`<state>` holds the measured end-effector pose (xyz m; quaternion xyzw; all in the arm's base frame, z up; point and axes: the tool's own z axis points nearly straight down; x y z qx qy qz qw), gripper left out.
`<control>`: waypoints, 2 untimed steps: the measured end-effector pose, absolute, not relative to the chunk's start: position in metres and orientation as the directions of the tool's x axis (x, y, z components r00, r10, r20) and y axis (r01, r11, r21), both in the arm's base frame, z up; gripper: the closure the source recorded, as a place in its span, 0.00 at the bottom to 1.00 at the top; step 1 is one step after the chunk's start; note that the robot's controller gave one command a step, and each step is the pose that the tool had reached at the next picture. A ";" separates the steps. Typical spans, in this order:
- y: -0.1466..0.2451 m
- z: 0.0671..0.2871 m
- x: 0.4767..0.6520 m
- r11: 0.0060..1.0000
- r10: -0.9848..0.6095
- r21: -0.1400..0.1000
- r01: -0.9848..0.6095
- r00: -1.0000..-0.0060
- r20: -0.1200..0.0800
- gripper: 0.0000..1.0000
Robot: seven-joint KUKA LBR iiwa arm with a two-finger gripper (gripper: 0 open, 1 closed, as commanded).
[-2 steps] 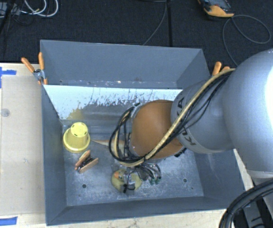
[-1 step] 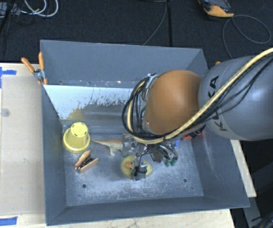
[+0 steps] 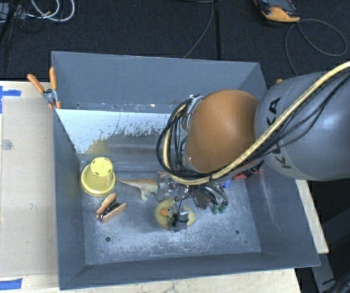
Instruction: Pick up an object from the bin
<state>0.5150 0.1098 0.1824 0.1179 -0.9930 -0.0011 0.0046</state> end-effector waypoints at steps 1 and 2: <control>0.109 0.187 0.514 0.973 -0.231 0.004 -0.231 -0.973 0.015 0.00; 0.105 0.249 0.517 0.980 -0.201 0.004 -0.201 -0.979 0.013 0.00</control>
Offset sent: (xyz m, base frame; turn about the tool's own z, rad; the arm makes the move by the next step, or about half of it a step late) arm 0.0000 0.0000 0.0000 0.0000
